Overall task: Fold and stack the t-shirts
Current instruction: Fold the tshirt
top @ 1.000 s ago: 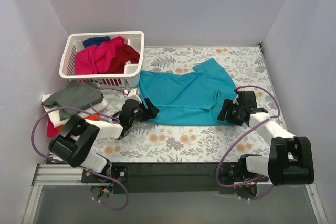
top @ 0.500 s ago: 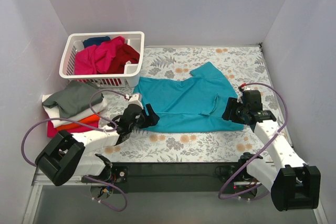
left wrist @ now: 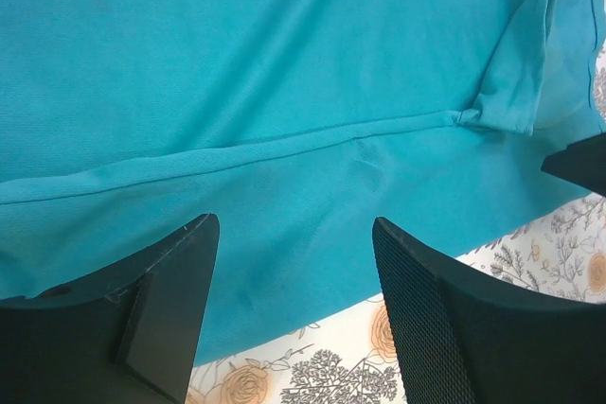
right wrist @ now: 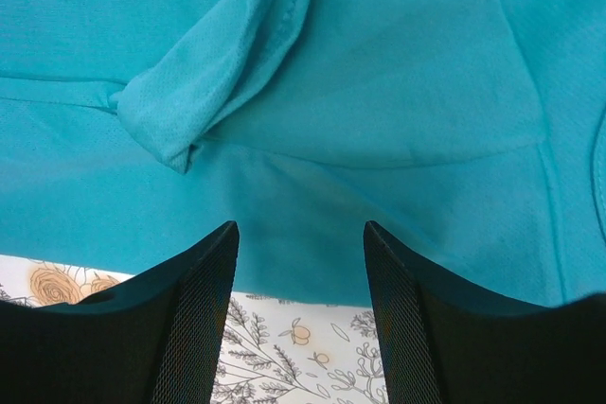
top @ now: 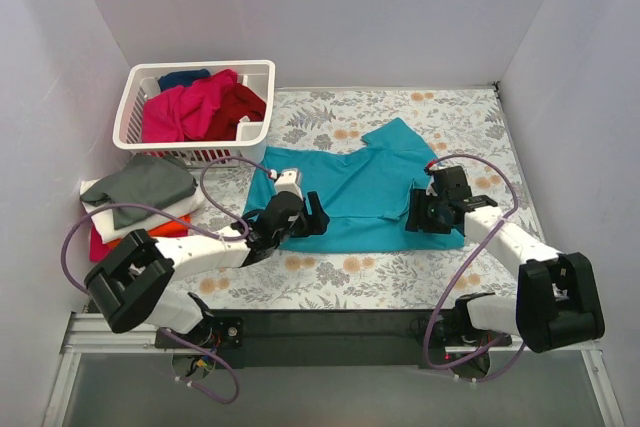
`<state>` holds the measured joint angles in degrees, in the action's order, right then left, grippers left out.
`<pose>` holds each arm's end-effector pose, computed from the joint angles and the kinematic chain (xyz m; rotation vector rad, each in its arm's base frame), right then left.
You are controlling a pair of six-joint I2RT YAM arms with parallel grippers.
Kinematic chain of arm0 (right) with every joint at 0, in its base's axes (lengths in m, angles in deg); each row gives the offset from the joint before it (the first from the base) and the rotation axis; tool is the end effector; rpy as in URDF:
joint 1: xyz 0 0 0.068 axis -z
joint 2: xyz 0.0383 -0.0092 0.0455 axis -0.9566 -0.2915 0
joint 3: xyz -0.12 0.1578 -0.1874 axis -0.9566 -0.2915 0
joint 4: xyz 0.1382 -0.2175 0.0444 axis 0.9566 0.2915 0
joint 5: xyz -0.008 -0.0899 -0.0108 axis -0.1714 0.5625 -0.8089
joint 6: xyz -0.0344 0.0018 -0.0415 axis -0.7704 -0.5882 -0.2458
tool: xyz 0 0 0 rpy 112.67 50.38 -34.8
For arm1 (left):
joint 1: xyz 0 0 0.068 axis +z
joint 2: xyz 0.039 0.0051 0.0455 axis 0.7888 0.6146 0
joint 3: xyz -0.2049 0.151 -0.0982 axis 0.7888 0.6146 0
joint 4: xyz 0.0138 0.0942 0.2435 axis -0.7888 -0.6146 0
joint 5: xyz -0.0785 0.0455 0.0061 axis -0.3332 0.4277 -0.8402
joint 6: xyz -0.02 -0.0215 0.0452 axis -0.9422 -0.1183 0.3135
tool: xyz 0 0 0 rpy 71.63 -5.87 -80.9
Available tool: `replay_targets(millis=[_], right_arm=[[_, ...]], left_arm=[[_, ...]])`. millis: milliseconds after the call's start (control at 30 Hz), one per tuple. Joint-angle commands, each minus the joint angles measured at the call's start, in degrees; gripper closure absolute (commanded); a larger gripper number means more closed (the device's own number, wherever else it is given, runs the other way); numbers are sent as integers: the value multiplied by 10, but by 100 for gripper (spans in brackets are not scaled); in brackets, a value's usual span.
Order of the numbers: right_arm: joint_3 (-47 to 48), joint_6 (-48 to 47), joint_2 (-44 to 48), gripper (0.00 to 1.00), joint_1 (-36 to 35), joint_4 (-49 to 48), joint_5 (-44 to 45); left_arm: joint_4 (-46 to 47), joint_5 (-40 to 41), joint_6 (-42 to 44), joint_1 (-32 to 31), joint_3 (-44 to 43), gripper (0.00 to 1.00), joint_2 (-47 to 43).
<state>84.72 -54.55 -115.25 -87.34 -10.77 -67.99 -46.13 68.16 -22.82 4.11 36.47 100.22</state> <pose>0.2204 0.0580 0.1830 0.0257 2.5646 0.2664 0.1868 -0.1950 0.1768 -0.7634 2.2266 -0.9543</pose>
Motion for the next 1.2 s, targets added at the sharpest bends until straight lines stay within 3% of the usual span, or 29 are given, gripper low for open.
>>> replay_targets(millis=[0,367,633,867,1167], right_arm=[[31,-10,-24,50,-14,-38,7],[74,-4,-113,51,-66,-73,16],[137,-1,-166,52,-68,-121,67],[201,11,-198,52,-69,-142,8],[141,8,-169,51,-53,-142,75]], left_arm=[[0,31,2,-27,-33,39,23],[17,62,4,-89,-84,39,136],[-6,83,-26,-96,-43,39,122],[-19,96,-39,-97,-29,39,100],[-26,103,-31,-97,-40,39,106]])
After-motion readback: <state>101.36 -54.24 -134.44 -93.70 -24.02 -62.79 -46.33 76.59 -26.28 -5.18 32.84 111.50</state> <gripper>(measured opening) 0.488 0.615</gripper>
